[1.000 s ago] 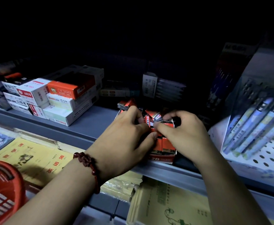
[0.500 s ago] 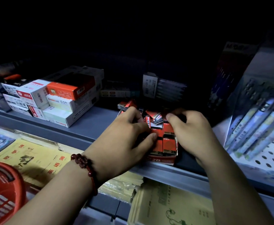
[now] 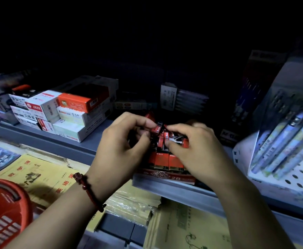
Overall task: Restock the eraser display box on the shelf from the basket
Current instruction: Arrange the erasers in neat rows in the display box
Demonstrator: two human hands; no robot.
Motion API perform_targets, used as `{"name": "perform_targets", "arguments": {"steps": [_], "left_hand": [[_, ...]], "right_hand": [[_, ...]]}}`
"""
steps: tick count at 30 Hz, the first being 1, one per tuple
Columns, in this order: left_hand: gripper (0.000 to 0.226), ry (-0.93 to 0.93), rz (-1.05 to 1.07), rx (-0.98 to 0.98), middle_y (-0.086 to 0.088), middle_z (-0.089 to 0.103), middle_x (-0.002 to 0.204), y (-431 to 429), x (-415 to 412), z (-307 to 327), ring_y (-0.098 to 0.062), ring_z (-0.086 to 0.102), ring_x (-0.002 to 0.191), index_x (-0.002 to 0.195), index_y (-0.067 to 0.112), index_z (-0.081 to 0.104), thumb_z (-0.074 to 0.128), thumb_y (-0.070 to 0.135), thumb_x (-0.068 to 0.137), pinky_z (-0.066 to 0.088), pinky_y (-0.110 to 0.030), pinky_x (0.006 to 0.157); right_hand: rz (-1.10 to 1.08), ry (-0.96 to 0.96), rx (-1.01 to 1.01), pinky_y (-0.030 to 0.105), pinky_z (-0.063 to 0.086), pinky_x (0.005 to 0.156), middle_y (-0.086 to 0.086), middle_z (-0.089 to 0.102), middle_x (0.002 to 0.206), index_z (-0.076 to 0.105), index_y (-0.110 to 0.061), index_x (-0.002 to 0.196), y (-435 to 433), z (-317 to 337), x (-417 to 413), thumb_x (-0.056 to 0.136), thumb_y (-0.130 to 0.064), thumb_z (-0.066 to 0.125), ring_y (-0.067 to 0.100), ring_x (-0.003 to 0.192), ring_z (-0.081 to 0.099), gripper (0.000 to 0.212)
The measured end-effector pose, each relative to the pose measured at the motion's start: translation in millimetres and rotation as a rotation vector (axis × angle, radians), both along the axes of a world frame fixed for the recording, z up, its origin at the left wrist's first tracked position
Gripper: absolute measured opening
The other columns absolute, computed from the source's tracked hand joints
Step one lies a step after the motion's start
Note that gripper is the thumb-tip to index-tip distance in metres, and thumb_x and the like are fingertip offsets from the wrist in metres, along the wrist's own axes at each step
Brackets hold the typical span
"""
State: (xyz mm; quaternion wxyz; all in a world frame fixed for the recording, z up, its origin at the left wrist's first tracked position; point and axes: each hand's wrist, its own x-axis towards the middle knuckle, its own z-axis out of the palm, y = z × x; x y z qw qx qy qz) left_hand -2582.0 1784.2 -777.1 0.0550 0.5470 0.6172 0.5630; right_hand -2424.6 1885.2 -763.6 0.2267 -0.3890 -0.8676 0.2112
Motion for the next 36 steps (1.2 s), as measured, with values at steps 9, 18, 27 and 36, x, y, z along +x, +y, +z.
{"name": "perform_targets", "arguments": {"steps": [9, 18, 27, 36], "left_hand": [[0.035, -0.016, -0.031, -0.084, 0.008, 0.062, 0.093, 5.4, 1.0, -6.1, -0.013, 0.061, 0.083, 0.102, 0.021, 0.07, 0.068, -0.009, 0.084, 0.048, -0.017, 0.078], [0.03, 0.003, -0.003, -0.096, 0.005, 0.062, 0.092, 5.6, 2.5, -6.9, -0.013, 0.06, 0.082, 0.099, 0.019, 0.07, 0.067, -0.007, 0.085, 0.047, -0.014, 0.075], [0.025, 0.046, -0.013, -0.109, 0.007, 0.061, 0.092, 5.7, 3.7, -6.2, -0.011, 0.06, 0.083, 0.098, 0.018, 0.07, 0.069, -0.004, 0.086, 0.045, -0.012, 0.074], [0.026, 0.021, -0.053, -0.11, 0.009, 0.066, 0.09, 5.5, 0.9, -7.4, -0.011, 0.061, 0.081, 0.103, 0.024, 0.074, 0.076, 0.004, 0.086, 0.046, -0.015, 0.074]], "right_hand": [[0.011, -0.166, -0.031, 0.036, 0.031, 0.103, -0.007, 0.053, 0.13, 0.051, -0.052, 0.141, 1.0, 5.7, -3.9, 0.099, -0.046, 0.053, 0.021, 0.126, 0.039, 0.043], [0.074, -0.06, 0.0, 0.042, 0.038, 0.104, -0.021, 0.064, 0.113, 0.062, -0.048, 0.124, 7.2, 0.1, 1.3, 0.09, -0.057, 0.064, 0.013, 0.121, 0.051, 0.035], [0.057, 0.038, -0.079, 0.047, 0.048, 0.098, -0.024, 0.064, 0.094, 0.067, -0.042, 0.111, 14.0, -8.0, -3.3, 0.078, -0.057, 0.072, 0.014, 0.108, 0.059, 0.036], [0.067, 0.366, -0.145, 0.023, 0.043, 0.058, -0.016, 0.071, 0.087, 0.067, -0.031, 0.112, 9.5, -12.5, 3.5, 0.08, -0.025, 0.079, 0.001, 0.056, 0.048, 0.035]]}}
